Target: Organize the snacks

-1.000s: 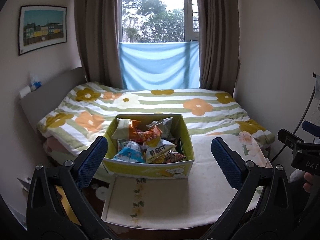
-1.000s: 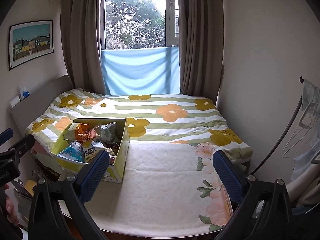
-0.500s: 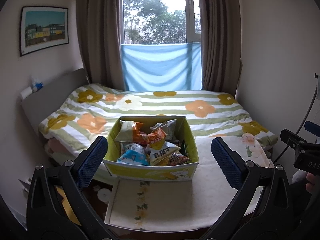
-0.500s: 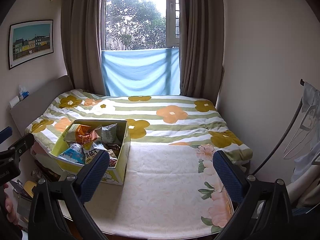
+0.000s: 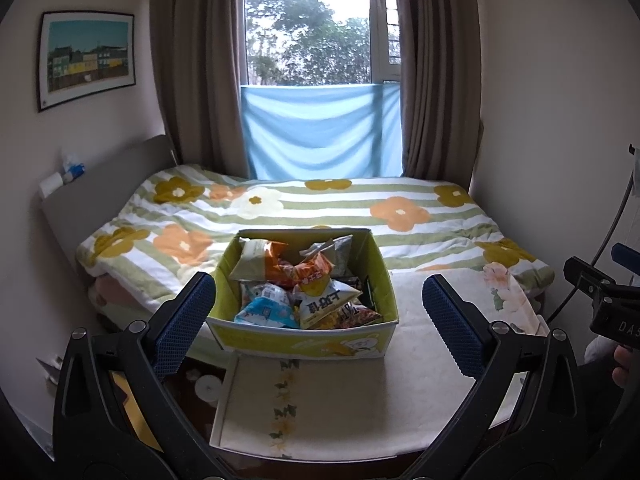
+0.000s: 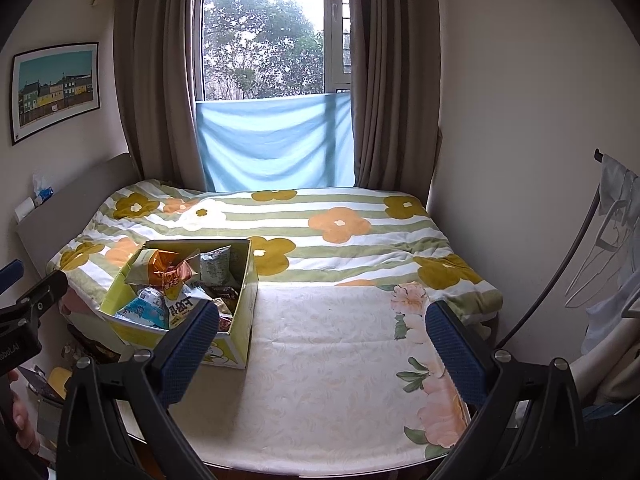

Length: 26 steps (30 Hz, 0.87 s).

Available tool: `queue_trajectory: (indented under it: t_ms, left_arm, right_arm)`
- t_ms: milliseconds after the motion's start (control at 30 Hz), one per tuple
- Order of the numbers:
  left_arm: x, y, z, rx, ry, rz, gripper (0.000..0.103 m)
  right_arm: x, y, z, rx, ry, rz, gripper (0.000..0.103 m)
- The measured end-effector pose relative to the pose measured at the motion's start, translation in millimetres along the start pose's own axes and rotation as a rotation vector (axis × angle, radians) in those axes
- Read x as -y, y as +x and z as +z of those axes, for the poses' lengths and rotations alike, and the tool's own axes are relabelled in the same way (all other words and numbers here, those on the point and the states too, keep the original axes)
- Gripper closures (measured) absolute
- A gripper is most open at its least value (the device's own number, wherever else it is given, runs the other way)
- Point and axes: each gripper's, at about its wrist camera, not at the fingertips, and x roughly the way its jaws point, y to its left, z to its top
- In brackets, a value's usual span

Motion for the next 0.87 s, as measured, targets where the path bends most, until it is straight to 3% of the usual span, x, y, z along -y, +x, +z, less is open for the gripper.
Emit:
queue_trajectory:
  t_ms: [867]
  left_arm:
    - [-9,7,1,-0.003,0.007,0.012,0.000]
  right_arm:
    - [-9,2,2,-0.010,0.014,-0.013,0.000]
